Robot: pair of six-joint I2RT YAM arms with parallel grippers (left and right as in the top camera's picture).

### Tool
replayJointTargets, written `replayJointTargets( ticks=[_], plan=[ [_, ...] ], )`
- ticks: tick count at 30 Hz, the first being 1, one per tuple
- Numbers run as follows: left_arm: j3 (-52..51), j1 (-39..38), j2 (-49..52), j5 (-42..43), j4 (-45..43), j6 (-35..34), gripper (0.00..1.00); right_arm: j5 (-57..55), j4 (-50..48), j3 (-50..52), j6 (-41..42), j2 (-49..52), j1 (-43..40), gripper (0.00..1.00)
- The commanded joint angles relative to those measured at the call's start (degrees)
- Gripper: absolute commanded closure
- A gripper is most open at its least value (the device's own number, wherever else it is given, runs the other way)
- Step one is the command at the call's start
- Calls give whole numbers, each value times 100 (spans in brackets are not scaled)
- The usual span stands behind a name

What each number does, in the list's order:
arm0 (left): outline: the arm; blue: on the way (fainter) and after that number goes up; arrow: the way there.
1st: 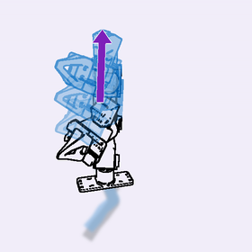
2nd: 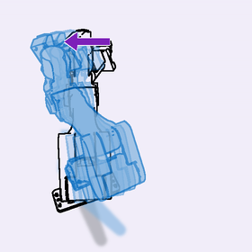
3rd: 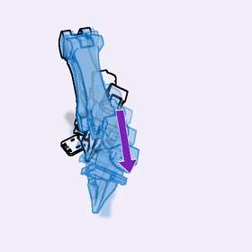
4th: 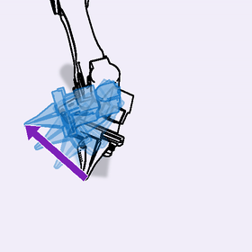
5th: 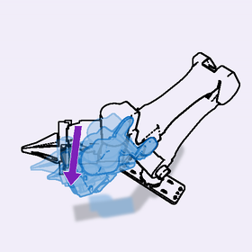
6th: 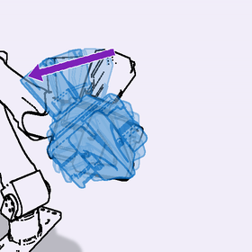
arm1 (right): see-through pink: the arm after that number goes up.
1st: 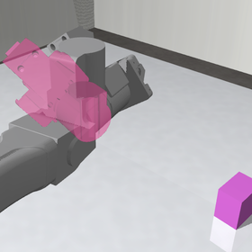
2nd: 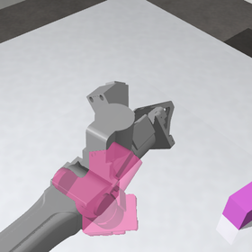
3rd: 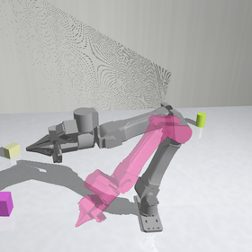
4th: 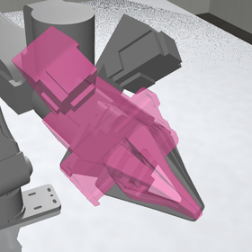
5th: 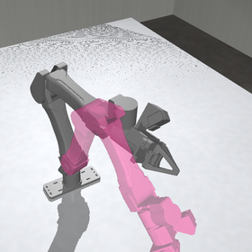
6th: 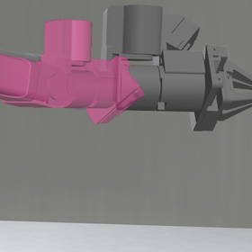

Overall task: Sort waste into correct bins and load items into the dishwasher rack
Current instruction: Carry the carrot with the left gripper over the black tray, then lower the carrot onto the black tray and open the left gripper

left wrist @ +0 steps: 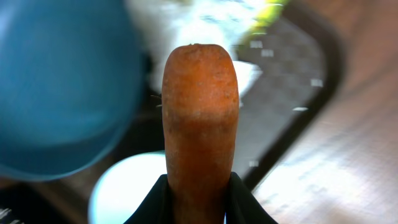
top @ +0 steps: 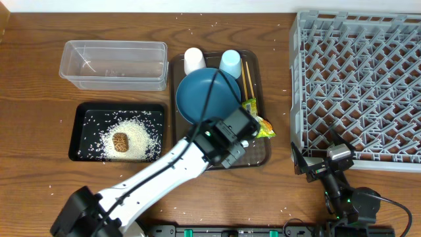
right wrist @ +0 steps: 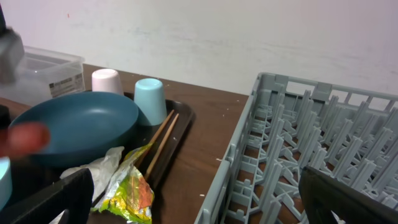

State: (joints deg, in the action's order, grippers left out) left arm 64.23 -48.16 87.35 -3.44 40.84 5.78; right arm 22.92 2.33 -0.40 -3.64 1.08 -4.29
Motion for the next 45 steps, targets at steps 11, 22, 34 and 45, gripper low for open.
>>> replayJointTargets(
  ticks=[11,22,34,45],
  plan=[
    [17,2533,-428,-474,20,-911,81,-22,24,9,-72,-7,-131,1],
    [17,4671,-424,-470,-20,-2608,72,-22,24,9,-72,-7,-131,1],
    [11,5484,-310,-17,-11,-2883,70,-22,24,9,-72,-7,-131,1],
    [-17,5484,-50,-17,76,-2887,71,-22,24,9,-72,-7,-131,1]
  ],
)
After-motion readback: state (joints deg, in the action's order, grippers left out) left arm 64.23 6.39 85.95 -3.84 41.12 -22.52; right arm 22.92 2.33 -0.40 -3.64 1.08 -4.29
